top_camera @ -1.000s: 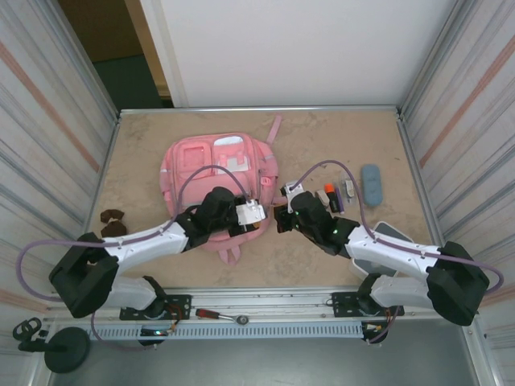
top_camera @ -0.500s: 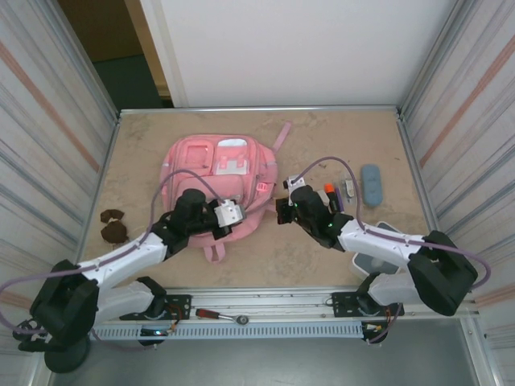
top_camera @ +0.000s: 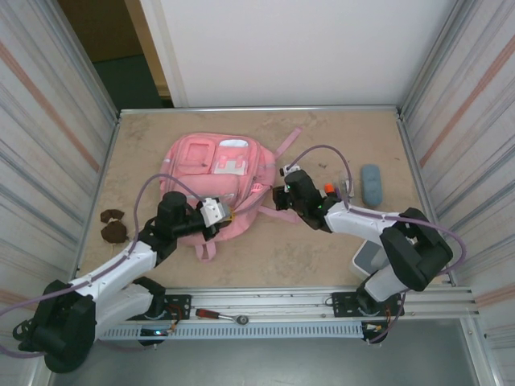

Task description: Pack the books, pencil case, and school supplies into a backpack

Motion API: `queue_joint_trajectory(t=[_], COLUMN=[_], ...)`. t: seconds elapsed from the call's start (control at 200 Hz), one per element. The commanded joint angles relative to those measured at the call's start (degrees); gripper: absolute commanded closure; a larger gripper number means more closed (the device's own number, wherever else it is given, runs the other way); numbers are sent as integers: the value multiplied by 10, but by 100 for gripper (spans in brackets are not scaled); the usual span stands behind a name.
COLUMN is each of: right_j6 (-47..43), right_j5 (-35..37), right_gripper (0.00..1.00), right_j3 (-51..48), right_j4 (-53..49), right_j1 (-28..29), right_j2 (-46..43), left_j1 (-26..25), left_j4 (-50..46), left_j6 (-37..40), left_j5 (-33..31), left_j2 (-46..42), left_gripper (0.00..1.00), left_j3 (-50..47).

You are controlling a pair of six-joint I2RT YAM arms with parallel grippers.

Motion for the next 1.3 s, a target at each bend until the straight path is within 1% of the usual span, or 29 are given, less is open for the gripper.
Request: queue_joint_trajectory(t=[0.0,0.035,0.085,0.1,0.12,0.145,0.291,0.406,0.501,0.551,0.596,0.681,0.721,0.751,0.792,0.857,0.967,1.052,1.182,1.237,1.298], right_j6=[20,53,102,114,127,144,209,248,260,259,257,248,244,242,241,231,197,185,182,181,180], right_j5=[-95,-146,-209,-222,-235,-248,-278,-330,-350,-354,-359,-359,-358,-361,-362,-353,-320,-295,-268,-252,-230], right_gripper=[59,52,44,42,36,33,31,33,38,45,55,84,94,98,100,100,100,100,100,100,100], right_j3=[-16,-17,-3,4,15,29,102,155,181,191,194,188,179,171,156,131,107,87,63,54,45], right_j4=[-22,-10,2,3,3,2,35,75,89,87,81,73,73,75,79,77,33,16,7,4,-2], right_j1=[-50,-74,-107,-114,-123,-132,-157,-159,-160,-160,-161,-164,-167,-171,-176,-182,-184,-179,-162,-153,-142], right_j2=[-46,-45,-24,-15,-1,16,128,212,246,254,258,251,244,236,222,190,133,98,63,47,31], left_j1=[1,1,0,0,0,0,-1,-1,-1,-2,-2,-2,-2,-2,-2,-2,3,18,56,72,86], left_j4=[65,65,65,65,64,64,55,57,59,61,62,61,62,65,69,67,50,41,61,46,21], left_j6=[-1,-2,-1,-1,-1,-1,2,0,-5,-8,-10,-14,-17,-22,-28,-42,-55,-71,-136,-173,-213], left_j5=[70,75,79,79,80,79,80,78,74,72,69,62,54,48,36,10,-39,-76,-127,-151,-170], left_j2=[-1,3,6,7,7,6,2,9,18,21,23,26,26,27,29,35,52,65,69,73,80], left_gripper=[100,100,100,100,100,100,100,100,100,100,100,100,100,100,100,100,97,96,93,91,86], left_j3=[18,18,19,18,18,18,17,16,16,15,14,14,14,13,12,16,28,34,37,51,72])
